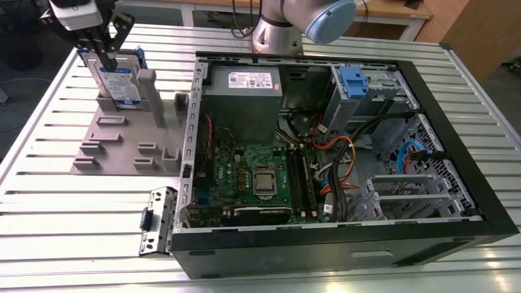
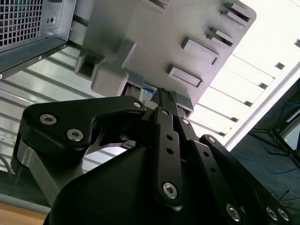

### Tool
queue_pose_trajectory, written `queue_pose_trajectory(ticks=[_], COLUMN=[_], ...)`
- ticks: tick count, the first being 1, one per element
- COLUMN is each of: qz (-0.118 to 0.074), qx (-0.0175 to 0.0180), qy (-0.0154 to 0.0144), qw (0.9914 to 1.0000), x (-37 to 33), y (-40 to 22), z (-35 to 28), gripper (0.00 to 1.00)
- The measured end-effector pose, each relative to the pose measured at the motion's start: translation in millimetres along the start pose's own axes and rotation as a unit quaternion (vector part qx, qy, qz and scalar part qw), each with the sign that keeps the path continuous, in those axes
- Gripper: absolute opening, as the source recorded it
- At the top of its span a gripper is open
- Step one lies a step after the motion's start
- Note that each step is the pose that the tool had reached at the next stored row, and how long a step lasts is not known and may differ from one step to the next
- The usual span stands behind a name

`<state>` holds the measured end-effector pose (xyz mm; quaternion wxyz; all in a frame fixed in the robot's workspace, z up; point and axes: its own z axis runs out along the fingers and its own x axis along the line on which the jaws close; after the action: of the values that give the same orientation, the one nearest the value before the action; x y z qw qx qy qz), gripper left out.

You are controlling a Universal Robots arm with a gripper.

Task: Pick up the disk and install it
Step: 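Reach for the disk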

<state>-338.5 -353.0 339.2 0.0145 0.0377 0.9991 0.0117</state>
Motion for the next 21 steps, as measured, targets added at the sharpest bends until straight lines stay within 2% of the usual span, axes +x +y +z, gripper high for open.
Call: queue_pose_trajectory(ticks=[7,12,14,21], qz=[0.0,0.0,0.0,0.0], qx=[0.0004,0.0092,0.0106,0.0107], qy=[0.0,-0.0007,-0.0007,-0.0008], qw=[1.0,0.99996,0.99994,0.99994], x=[5.9,7.2,7.6,17.8], y=[1.3,12.7,15.3,16.1], z=[2.4,4.4,5.0,7.1], gripper=[0.1,0.1,0.1,0.1])
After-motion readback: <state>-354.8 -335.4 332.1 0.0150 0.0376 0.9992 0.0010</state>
